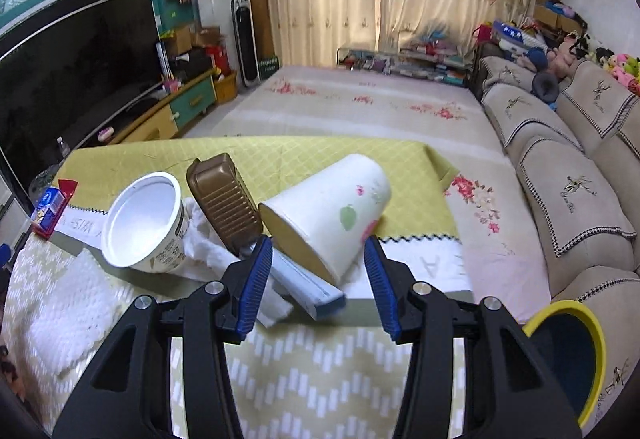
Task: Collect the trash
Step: 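Reach the right gripper to the white paper cup and grasp it, then carry the paper cup with the right gripper into the bin and release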
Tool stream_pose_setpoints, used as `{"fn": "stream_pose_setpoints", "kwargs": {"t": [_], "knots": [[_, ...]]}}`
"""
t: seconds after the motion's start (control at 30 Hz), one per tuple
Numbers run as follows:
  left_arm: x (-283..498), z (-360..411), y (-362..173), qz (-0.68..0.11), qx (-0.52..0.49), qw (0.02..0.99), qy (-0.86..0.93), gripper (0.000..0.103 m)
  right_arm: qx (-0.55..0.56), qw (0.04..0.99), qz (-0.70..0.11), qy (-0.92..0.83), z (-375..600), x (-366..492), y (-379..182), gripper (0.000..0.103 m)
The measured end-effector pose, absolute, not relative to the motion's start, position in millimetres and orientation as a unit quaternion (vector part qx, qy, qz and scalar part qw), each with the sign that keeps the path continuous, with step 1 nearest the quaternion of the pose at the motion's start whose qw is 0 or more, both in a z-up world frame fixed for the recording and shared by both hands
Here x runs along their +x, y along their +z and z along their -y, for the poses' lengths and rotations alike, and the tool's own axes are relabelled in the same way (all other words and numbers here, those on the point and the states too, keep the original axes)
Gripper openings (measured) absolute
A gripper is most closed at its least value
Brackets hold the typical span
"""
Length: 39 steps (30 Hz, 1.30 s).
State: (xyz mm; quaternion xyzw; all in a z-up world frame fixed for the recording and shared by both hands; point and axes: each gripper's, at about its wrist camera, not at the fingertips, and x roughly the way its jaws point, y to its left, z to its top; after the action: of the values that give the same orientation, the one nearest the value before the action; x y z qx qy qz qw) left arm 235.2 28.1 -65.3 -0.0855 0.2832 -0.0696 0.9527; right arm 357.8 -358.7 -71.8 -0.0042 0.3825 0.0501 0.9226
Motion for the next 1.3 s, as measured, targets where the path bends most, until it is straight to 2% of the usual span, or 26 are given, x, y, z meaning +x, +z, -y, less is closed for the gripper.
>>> {"fn": "stream_pose_setpoints", "kwargs": {"t": [0.23, 0.3, 0.43, 0.6, 1.0, 1.3], "knots": [[233, -28, -66, -0.280, -0.086, 0.953, -0.071, 0.098, -0.009, 0.920, -0.392, 0.009, 356, 386, -87, 0.044], [233, -27, -67, -0.282, -0.085, 0.953, -0.072, 0.098, -0.021, 0.922, -0.386, -0.001, 353, 391, -90, 0.035], [233, -23, -69, -0.287, -0.079, 0.952, -0.075, 0.098, -0.029, 0.924, -0.380, -0.012, 354, 397, -98, 0.023], [234, -21, -70, -0.288, -0.075, 0.952, -0.074, 0.098, -0.014, 0.931, -0.363, -0.028, 370, 400, -99, 0.004], [234, -17, -72, -0.290, -0.068, 0.951, -0.081, 0.098, 0.063, 0.940, -0.336, -0.015, 413, 387, -71, 0.003], [232, -15, -71, -0.288, -0.067, 0.952, -0.085, 0.098, 0.073, 0.952, -0.298, -0.007, 437, 329, -24, 0.003]]}}
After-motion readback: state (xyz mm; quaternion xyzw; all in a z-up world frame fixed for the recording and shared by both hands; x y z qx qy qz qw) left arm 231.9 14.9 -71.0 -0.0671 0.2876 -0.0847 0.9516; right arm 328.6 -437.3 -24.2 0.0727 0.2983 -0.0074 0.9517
